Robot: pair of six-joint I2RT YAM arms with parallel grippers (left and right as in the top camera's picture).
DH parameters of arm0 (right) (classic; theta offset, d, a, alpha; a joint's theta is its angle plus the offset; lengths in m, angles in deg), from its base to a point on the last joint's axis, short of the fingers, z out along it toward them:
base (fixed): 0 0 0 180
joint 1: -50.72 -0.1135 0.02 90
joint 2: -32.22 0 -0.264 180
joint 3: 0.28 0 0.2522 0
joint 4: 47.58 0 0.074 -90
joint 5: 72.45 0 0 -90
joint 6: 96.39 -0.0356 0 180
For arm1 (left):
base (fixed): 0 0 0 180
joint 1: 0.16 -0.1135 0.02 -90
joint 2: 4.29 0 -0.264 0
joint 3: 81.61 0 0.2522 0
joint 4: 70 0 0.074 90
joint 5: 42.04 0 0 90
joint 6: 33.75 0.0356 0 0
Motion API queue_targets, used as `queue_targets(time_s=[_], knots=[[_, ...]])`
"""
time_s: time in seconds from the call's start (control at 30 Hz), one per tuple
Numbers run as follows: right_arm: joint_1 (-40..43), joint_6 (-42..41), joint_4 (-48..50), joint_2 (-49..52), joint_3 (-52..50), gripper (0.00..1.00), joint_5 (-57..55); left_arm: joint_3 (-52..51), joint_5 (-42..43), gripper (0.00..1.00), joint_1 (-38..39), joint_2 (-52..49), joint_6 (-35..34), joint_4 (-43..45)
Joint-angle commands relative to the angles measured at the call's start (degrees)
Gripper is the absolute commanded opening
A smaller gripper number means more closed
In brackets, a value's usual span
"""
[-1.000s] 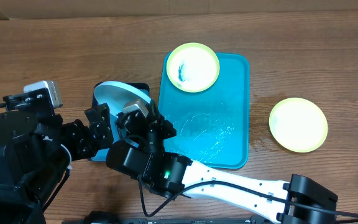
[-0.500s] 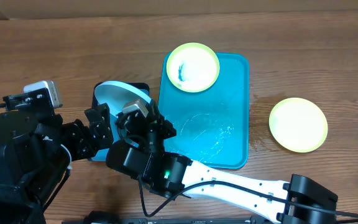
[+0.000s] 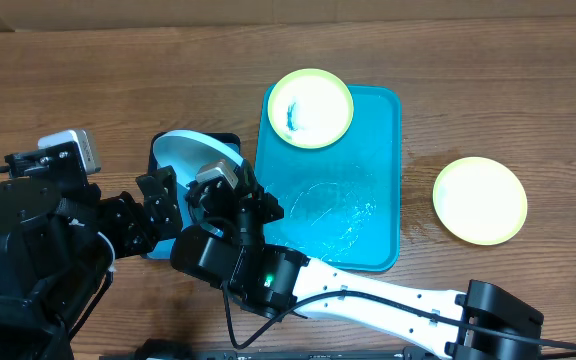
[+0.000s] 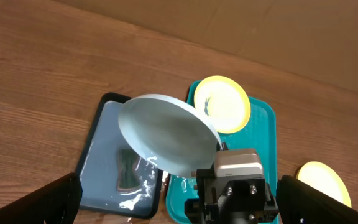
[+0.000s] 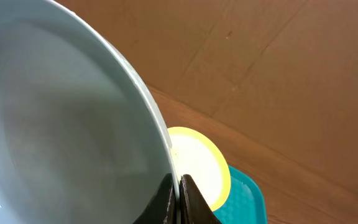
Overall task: Clean dirty plates on tray and stack at the side
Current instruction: 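Lift the light-blue plate with the right gripper and tilt it over the soapy tray, then carry the light-blue plate right and stack it on the yellow plate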
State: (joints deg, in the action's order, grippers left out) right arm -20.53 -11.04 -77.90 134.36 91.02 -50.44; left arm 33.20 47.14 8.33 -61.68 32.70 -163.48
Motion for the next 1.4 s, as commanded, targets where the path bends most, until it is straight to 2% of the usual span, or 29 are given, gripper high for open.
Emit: queue_targets(time_s=[0.0, 0.07, 0.13, 0.23, 0.3, 0.37, 0.43, 0.5, 0.67, 0.73, 0.8, 1.0, 1.13, 1.2, 1.37], knots=[[-0.04, 1.18, 0.48, -2.29, 0.96, 0.04, -2.32, 1.07, 0.24, 1.00, -0.31, 0.02, 1.29, 0.28], [0.59, 1.27, 1.75, -2.29, 0.96, 0.04, -4.09, 1.07, 0.24, 1.00, -0.31, 0.02, 1.29, 0.28], [0.52, 1.22, 3.04, -2.29, 0.96, 0.04, 0.59, 1.07, 0.24, 1.00, -0.31, 0.02, 1.29, 0.35], [-0.37, 8.24, 3.56, -2.27, 0.96, 0.04, 0.24, 1.07, 0.24, 1.00, -0.31, 0.02, 1.29, 0.50], [-0.33, 4.79, 4.31, -2.27, 0.96, 0.04, -0.87, 1.07, 0.24, 1.00, -0.31, 0.02, 1.29, 0.44], [-0.83, 6.45, 4.35, -2.27, 0.96, 0.04, 1.01, 1.07, 0.24, 1.00, -0.31, 0.02, 1.29, 0.55], [-0.70, 8.76, 5.11, -2.27, 0.96, 0.04, -1.70, 1.07, 0.24, 1.00, -0.31, 0.02, 1.29, 0.63], [-0.33, 6.27, 6.12, -2.29, 0.96, 0.04, -1.36, 1.07, 0.24, 1.00, -0.31, 0.02, 1.29, 0.59], [-0.28, 7.45, 6.21, -2.27, 0.96, 0.04, -0.96, 1.07, 0.24, 1.00, -0.31, 0.02, 1.29, 0.76], [0.63, 2.34, 5.60, -2.27, 0.96, 0.04, -0.92, 1.07, 0.24, 1.00, -0.31, 0.02, 1.29, 0.72], [1.88, -8.13, 2.67, -2.27, 0.96, 0.04, 0.70, 1.05, 0.24, 1.00, -0.31, 0.02, 1.29, 0.76], [12.07, -41.05, -9.40, -2.32, 0.96, 0.04, 37.97, 1.07, 0.22, 1.00, -0.31, 0.02, 1.31, 0.74], [20.22, -43.17, -9.97, -5.73, 0.96, 0.04, 57.40, 1.05, 0.22, 1.00, -0.31, 0.02, 1.31, 0.70], [24.41, -43.15, -10.93, -9.14, 0.96, 0.04, 63.39, 1.05, 0.22, 1.00, -0.31, 0.02, 1.31, 0.70], [38.03, -43.15, -20.87, -19.76, 0.96, 0.04, 66.60, 1.05, 0.22, 1.00, -0.31, 0.02, 1.31, 0.68]])
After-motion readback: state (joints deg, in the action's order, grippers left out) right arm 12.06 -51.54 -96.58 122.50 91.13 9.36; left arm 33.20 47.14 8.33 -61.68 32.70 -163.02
